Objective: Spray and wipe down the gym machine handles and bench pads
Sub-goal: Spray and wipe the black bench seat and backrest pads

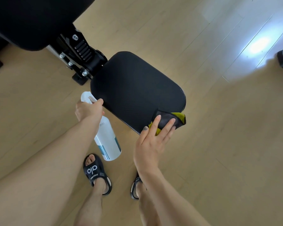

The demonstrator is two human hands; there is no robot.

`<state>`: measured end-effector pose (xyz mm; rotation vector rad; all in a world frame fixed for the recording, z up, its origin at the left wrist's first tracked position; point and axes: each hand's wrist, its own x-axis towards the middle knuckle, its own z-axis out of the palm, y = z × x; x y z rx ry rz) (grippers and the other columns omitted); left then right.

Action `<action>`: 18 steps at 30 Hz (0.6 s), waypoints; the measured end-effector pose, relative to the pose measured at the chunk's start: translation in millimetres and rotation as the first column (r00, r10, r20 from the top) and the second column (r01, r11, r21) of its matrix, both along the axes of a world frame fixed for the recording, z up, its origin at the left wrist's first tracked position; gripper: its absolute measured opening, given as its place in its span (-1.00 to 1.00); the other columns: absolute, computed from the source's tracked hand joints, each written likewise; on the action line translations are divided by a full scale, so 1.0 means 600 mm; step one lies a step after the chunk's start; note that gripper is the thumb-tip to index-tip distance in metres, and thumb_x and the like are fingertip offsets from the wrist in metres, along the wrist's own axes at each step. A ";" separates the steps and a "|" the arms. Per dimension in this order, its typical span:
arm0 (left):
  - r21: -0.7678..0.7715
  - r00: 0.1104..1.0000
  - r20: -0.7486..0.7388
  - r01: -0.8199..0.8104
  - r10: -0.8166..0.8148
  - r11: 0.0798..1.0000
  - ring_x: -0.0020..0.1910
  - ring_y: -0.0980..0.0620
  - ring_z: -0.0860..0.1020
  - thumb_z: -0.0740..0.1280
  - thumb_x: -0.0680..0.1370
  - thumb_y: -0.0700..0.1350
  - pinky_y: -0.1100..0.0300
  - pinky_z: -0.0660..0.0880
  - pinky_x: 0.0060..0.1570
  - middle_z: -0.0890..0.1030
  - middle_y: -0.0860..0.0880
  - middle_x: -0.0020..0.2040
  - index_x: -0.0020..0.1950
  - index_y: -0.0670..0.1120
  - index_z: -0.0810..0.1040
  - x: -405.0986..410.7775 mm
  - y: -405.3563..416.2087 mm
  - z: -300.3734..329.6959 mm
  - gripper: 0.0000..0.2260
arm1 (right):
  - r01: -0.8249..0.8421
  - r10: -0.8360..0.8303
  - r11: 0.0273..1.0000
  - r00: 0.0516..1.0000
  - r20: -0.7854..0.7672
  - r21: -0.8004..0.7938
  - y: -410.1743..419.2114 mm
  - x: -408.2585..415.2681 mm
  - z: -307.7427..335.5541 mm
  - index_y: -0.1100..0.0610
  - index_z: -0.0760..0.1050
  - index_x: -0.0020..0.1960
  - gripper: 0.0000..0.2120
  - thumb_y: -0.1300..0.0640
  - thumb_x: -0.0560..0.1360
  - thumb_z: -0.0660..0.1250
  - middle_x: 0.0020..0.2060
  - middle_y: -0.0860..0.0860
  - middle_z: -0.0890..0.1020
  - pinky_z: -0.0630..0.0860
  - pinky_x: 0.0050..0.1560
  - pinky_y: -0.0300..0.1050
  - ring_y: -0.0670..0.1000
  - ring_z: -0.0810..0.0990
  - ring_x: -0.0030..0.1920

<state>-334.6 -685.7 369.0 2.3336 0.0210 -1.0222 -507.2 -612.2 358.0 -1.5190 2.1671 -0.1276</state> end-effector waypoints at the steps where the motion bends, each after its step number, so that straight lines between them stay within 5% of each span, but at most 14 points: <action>1: -0.001 1.000 0.002 0.006 -0.006 1.000 -0.34 0.08 0.50 0.39 0.51 -0.02 0.12 0.42 -0.13 0.61 -0.03 -0.26 0.12 -0.05 0.34 0.001 0.000 -0.001 -0.70 | -0.033 0.033 0.999 0.999 -0.037 -0.001 -0.004 -0.008 -0.004 0.02 0.01 0.65 -0.47 -0.05 0.70 -0.05 0.62 0.14 -0.19 0.01 0.46 -0.13 0.21 -0.19 0.61; 5: 0.003 1.000 -0.004 0.017 -0.017 1.000 -0.35 0.11 0.49 0.40 0.52 -0.01 0.13 0.40 -0.20 0.65 -0.07 -0.14 0.21 -0.07 0.37 0.007 0.000 -0.003 -0.65 | -0.193 0.187 0.981 0.965 -0.186 -0.015 -0.080 -0.049 -0.023 0.01 0.05 0.64 -0.45 -0.09 0.68 -0.18 0.63 0.19 -0.02 -0.08 0.59 0.18 0.27 -0.15 0.61; 11: -0.007 0.999 -0.042 0.030 -0.030 1.000 -0.35 0.07 0.52 0.39 0.52 0.01 0.19 0.34 -0.41 0.66 -0.08 -0.16 0.18 -0.14 0.47 0.016 0.004 -0.011 -0.66 | -0.425 0.420 0.905 0.873 -0.247 0.036 -0.218 -0.013 -0.011 -0.06 0.00 0.65 -0.44 -0.13 0.67 -0.23 0.64 0.10 -0.08 -0.19 0.58 0.22 0.15 -0.20 0.62; 18: -0.017 0.995 -0.068 0.079 -0.080 0.997 -0.37 0.07 0.52 0.41 0.49 0.02 0.19 0.40 -0.37 0.67 -0.08 -0.20 0.08 -0.12 0.44 0.034 0.007 -0.008 -0.70 | -0.916 0.907 0.386 0.356 -0.224 0.106 -0.104 0.010 -0.008 -0.06 0.08 0.63 -0.49 -0.10 0.70 -0.10 0.63 0.05 0.07 -0.04 0.58 0.22 0.15 -0.08 0.63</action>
